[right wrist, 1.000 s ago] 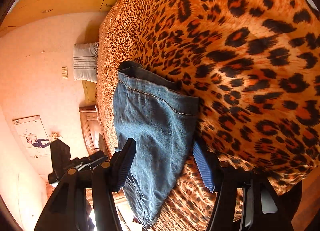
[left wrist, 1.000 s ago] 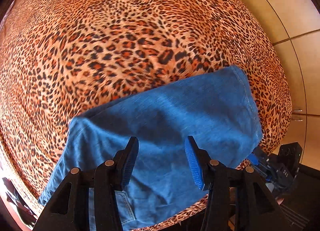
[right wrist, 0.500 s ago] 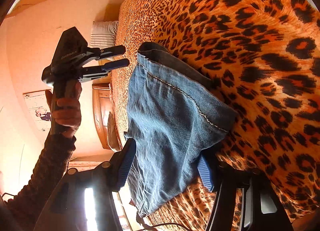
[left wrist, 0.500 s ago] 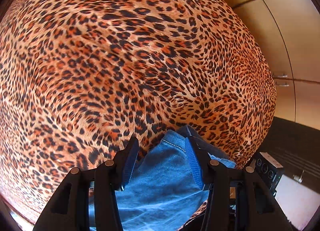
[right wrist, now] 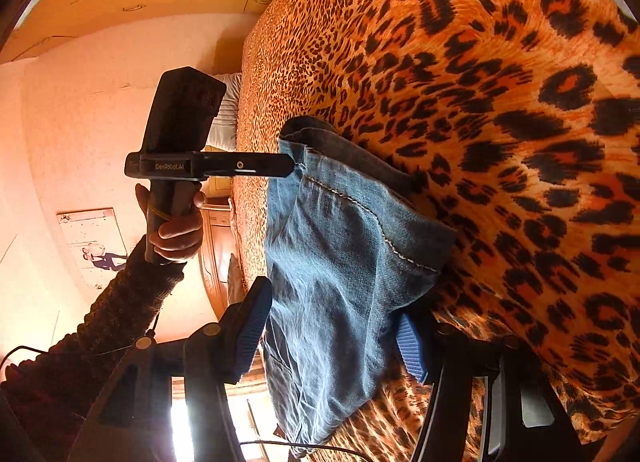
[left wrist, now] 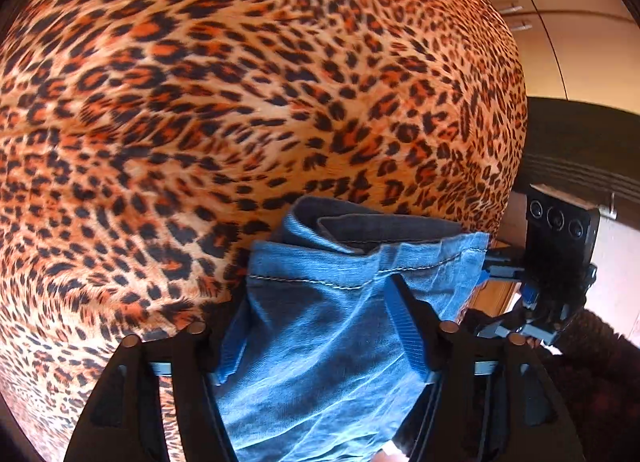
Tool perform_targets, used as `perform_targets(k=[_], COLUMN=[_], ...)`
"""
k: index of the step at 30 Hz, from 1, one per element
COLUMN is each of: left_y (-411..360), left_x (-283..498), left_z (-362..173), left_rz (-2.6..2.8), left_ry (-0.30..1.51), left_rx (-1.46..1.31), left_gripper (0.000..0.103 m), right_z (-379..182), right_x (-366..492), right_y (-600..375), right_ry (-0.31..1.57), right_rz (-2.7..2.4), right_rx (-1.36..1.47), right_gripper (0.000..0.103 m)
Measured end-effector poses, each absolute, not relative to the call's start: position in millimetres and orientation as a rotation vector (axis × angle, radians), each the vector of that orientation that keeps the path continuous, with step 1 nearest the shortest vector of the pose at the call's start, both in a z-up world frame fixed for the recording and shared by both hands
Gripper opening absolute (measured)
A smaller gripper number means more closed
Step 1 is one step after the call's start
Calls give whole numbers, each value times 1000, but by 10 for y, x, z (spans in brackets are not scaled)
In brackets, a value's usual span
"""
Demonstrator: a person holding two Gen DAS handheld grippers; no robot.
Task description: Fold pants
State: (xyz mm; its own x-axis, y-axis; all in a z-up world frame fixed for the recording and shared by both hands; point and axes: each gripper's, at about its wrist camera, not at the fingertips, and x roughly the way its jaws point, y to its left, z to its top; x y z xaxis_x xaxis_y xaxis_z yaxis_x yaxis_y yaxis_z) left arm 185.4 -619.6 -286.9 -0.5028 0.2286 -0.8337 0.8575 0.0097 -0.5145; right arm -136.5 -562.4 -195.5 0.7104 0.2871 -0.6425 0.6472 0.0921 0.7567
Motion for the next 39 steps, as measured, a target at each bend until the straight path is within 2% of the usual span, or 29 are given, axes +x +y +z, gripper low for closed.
perform_targets(k=[3,5,8,10,11,13,14,16,20,24,34,39], left_y=[-6232,-6212,-6110,-6082,-6081,-6073,-6064,-6030,-6003,-5858,-5265,-4894], left_x=[1890,1967,1895,1896,1881,1805,1726,1646,1687,1699,2025,2208], left_z=[-2895,-2881,-2812,-2781,-2782,-2739,-2739,-2740,-2719,-2495,-1882,-1574], left_rz=[-1531,-1528,-1507,-1492,-1494,-1502,-1501,-1499,-1448,-1454,-1428,-1372], left_ry=[1766,1753,1644,1617,1637,1570,1522,1444,1474,1412,1405,1378], left_rx=[1082,1054,1091,1092,1073,1098,1122,1143,1075,1035,811,803], left_gripper=[72,67,46,32,21,16,16,14,12,9,9,9], right_z=[-1967,-1942,-1959,-2018,-2045,-2076,-2106,-2122,-2059,-1795,-995,-878], right_x=[-1488,-1547,-1632,-1676,-1667,-1640,-1618,-1619,-1604,-1399,-535,-230], right_y=[-5656,-5670,-5714,-5773,-5785,-5790,-5790,-5783,-5801,-5787,-5322,-4969], right_ry=[738,693,629,612,605,638,659,665,740,839,1061,1097], right_rz=[-335,-348,-359,-384,-388,-411,-423,-434,-457,-420,-193,-76], right_rx=[1547,1569,1612,1626,1633,1607,1591,1586,1493,1306,790,736], right_gripper=[60,60,54,45,38,26,19,16,6,4,4,4])
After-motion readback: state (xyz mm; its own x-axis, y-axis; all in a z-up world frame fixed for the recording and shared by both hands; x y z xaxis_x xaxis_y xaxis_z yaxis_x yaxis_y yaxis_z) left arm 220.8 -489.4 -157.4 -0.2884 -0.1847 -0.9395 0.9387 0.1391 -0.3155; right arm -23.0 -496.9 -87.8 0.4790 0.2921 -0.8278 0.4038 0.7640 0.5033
